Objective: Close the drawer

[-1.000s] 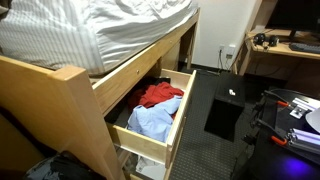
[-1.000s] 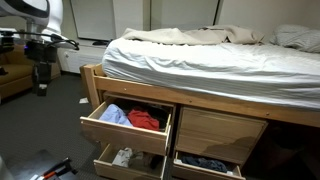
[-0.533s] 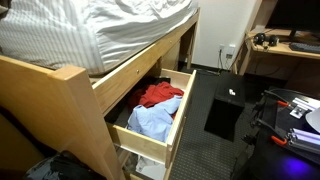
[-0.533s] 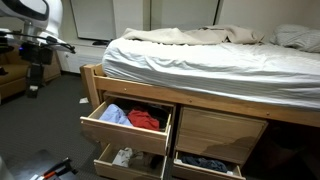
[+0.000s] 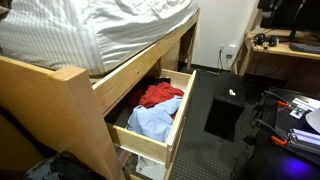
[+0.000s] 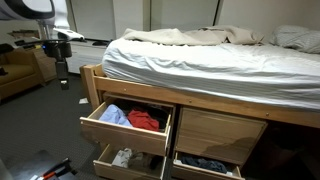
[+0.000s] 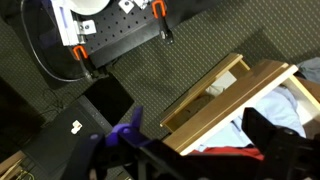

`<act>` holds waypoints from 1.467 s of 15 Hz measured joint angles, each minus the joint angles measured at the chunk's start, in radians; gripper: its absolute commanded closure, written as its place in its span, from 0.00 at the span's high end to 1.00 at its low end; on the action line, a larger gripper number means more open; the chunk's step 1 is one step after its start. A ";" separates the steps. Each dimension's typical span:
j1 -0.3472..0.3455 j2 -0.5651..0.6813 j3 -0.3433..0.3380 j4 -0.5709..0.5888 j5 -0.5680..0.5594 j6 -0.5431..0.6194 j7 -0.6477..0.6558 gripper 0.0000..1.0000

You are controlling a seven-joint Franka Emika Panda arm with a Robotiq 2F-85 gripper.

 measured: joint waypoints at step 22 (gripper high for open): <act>0.062 0.243 0.102 -0.309 -0.042 0.352 0.417 1.00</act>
